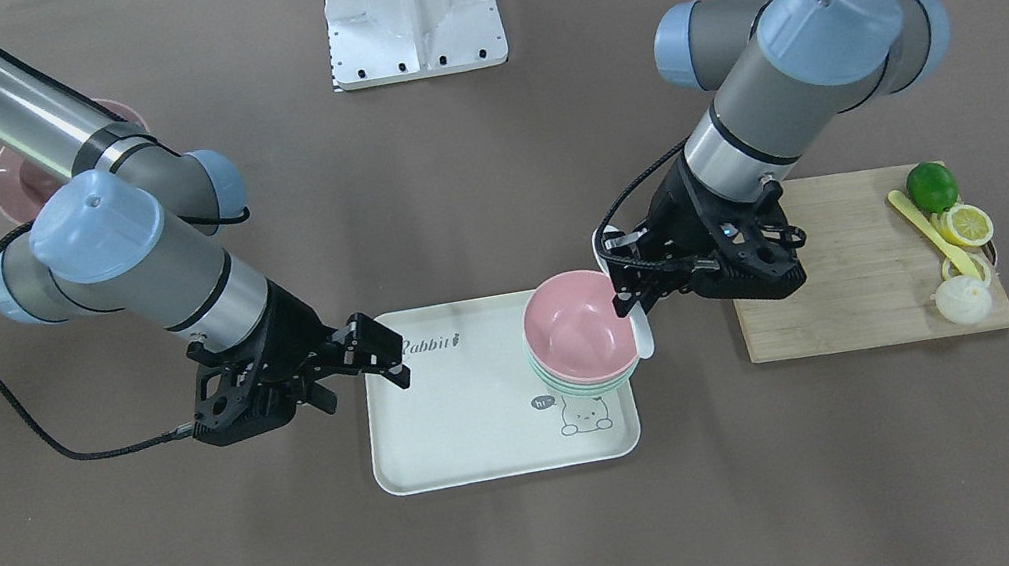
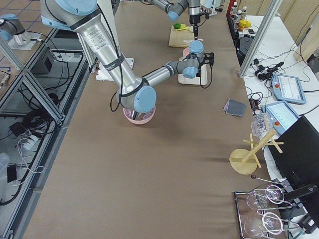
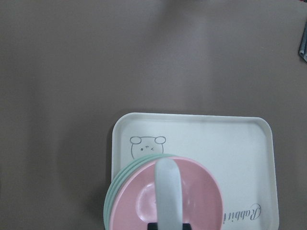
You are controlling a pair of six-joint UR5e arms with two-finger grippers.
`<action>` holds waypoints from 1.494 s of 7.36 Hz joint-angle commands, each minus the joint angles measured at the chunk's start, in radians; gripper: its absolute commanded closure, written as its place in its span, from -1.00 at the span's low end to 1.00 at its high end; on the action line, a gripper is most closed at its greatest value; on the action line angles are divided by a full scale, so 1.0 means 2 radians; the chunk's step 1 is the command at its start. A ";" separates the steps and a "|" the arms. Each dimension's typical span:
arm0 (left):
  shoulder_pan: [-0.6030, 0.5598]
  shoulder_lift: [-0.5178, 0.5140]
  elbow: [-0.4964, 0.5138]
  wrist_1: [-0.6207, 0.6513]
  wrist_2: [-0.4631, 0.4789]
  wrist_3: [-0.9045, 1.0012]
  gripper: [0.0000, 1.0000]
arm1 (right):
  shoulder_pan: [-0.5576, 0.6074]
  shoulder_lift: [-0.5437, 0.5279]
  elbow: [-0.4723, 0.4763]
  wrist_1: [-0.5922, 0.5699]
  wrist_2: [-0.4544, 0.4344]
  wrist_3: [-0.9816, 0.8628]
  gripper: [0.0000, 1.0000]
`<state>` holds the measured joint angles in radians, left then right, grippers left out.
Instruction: Stack pink bowl on green and place spoon
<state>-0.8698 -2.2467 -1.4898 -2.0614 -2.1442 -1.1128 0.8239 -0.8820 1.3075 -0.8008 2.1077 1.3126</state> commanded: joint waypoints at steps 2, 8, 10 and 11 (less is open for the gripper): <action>0.018 -0.002 0.024 -0.036 0.018 0.000 1.00 | 0.005 -0.003 0.000 0.000 0.006 -0.004 -1.00; -0.014 0.018 -0.023 -0.035 0.017 -0.024 -0.96 | 0.049 -0.043 0.034 -0.032 0.042 -0.010 -1.00; -0.089 0.079 -0.048 -0.009 -0.028 0.015 -0.96 | 0.112 -0.111 0.097 -0.150 0.074 -0.100 -1.00; -0.125 0.097 -0.057 0.030 -0.038 0.107 -0.96 | 0.149 -0.147 0.112 -0.216 0.074 -0.220 -1.00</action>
<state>-1.0274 -2.1005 -1.5826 -2.0771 -2.1786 -1.0610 1.0324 -1.0864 1.4771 -1.0708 2.2427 1.1055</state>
